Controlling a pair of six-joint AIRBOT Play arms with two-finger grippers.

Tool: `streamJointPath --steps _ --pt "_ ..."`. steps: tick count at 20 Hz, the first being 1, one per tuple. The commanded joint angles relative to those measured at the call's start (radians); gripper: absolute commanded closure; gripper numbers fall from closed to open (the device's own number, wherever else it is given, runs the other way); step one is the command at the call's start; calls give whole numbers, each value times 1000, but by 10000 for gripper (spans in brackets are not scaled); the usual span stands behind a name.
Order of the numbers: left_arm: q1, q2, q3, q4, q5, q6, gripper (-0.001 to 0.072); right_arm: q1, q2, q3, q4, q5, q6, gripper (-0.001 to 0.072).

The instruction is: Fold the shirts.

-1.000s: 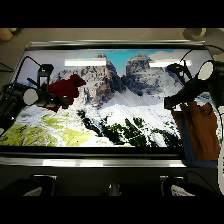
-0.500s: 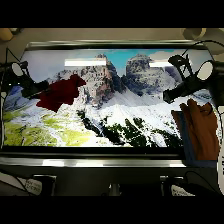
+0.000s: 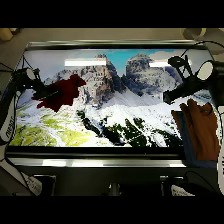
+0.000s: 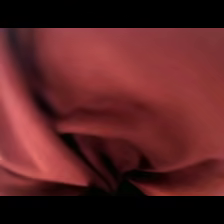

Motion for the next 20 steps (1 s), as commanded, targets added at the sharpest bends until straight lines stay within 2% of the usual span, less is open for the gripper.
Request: streamJointPath --steps 1,3,5,7,10,12,14,16,18,20 --pt "-58 61 5 5 11 102 678 1 16 17 -2 -37 -15 43" --pt "-122 227 5 3 129 186 678 0 44 82 -20 -53 -65 42" --pt "-212 443 5 3 254 217 678 0 84 186 -53 -56 -98 42" --pt "-318 647 4 3 366 214 677 0 137 301 -69 -59 -96 42" --pt "-488 855 3 3 430 136 678 1 235 434 -69 -62 -71 42" --pt "-588 906 3 5 411 134 678 1 310 460 -69 -62 -47 42" --pt "-663 904 -33 5 385 127 678 0 366 460 -70 -3 -30 42" --pt "-706 883 -147 4 385 63 678 0 379 459 -85 138 -23 42" --pt "-737 851 -326 4 384 46 677 0 351 457 -93 309 -22 42" --pt "-743 813 -531 3 385 -33 677 1 303 411 -90 389 -5 43"
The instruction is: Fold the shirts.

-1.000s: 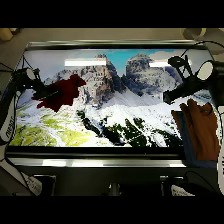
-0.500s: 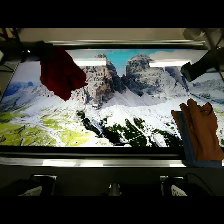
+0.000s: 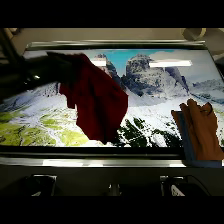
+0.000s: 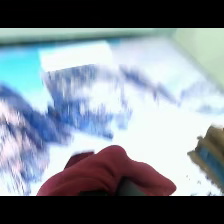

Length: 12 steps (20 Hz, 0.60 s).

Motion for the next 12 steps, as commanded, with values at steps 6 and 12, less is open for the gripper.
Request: streamJointPath --steps 6,12 --pt "-37 -58 -529 0 1 -126 677 1 -179 -491 190 2 5 37" --pt "-37 -55 -529 0 -3 -125 677 1 -332 -818 502 -158 -46 30"
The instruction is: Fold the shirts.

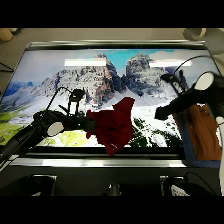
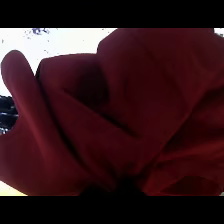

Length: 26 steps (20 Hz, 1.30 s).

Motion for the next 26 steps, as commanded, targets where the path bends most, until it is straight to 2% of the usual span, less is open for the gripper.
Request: streamJointPath --steps 1,3,6,9,13,14,15,16,19,22,26 --pt "-1 -1 -18 -1 -4 -3 677 0 -89 -185 253 -95 -62 30" --pt "-1 -1 -18 -1 -3 -3 677 0 -109 -267 384 -135 -139 3" --pt "-1 -1 -18 -1 -3 -3 677 21 -109 -377 536 -215 -199 13" --pt "-1 0 -18 -1 -1 -3 677 134 -124 -418 492 -330 -175 13" --pt "-1 9 -18 -1 0 -3 677 214 -148 -417 489 -453 -86 44" --pt "-1 12 -16 -1 1 -3 677 226 -148 -415 494 -458 -103 181" --pt "-1 12 -8 -1 1 -3 677 229 -146 -411 493 -445 -129 574" --pt "-1 12 6 0 1 2 677 224 -137 -399 491 -424 -135 694" --pt "11 25 121 6 -27 113 677 214 -24 -272 394 -341 -187 695" --pt "37 85 341 90 -100 129 677 210 191 21 140 -263 -187 695" --pt "14 203 712 105 -87 129 677 210 444 440 -83 -220 -67 694"
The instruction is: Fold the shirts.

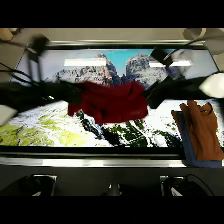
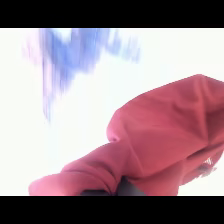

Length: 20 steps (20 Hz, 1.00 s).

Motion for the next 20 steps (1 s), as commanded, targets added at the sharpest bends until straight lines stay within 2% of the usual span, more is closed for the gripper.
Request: streamJointPath --steps 1,3,5,10,11,15,16,18,20 --pt "-35 91 288 26 -6 14 677 0 207 322 -214 68 124 694" --pt "-75 137 330 26 -8 12 678 0 274 371 -221 141 220 694" --pt "-113 144 316 26 -46 -24 678 0 298 372 -220 263 268 694" --pt "-154 101 164 31 -171 -20 678 0 209 364 -233 642 245 692" --pt "-153 97 112 42 -172 -21 678 0 185 332 -233 645 243 693" --pt "-138 27 -139 118 -166 -24 677 0 102 14 -229 536 184 692" --pt "-119 -7 -200 118 -154 -26 677 0 72 -102 -228 459 169 692" --pt "-68 -98 -291 110 -111 -67 678 0 -16 -291 -214 218 167 692" --pt "-15 -195 -302 73 -84 -69 678 0 -139 -373 -175 11 174 692"
